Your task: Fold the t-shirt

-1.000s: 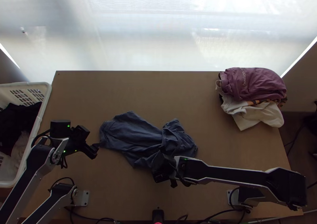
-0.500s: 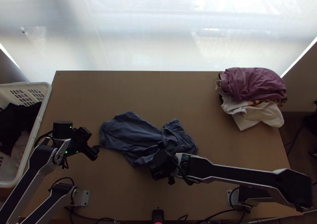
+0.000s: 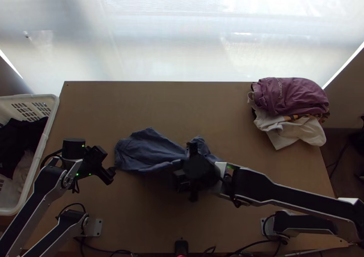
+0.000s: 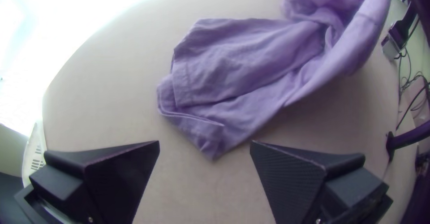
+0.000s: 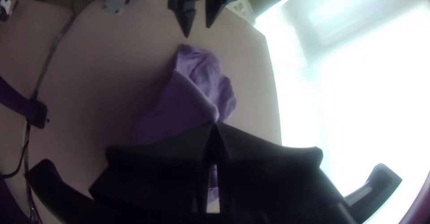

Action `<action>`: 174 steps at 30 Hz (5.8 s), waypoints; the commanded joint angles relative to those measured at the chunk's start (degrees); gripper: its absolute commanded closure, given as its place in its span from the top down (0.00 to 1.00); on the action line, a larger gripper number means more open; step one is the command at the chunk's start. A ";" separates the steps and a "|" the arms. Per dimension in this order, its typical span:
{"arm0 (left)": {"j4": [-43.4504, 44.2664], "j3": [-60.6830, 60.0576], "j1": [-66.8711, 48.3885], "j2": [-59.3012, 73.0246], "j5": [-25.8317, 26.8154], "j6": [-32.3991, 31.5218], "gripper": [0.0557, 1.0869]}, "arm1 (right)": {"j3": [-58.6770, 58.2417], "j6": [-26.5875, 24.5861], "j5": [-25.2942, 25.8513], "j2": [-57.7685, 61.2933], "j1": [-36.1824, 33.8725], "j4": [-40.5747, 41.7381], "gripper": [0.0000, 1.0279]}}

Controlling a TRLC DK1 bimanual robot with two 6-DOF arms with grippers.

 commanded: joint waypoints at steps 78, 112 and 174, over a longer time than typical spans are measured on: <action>23.57 -7.93 -12.97 12.80 -11.54 9.31 0.27 | 0.87 3.08 13.94 -24.54 -25.64 -11.56 0.03; -9.12 17.21 -13.24 5.69 1.21 -3.87 0.96 | 4.21 5.80 13.58 -26.91 -29.16 -14.10 0.03; 8.46 11.15 -17.28 13.68 -9.08 -8.44 0.06 | 4.74 7.65 13.41 -25.59 -31.35 -15.86 0.03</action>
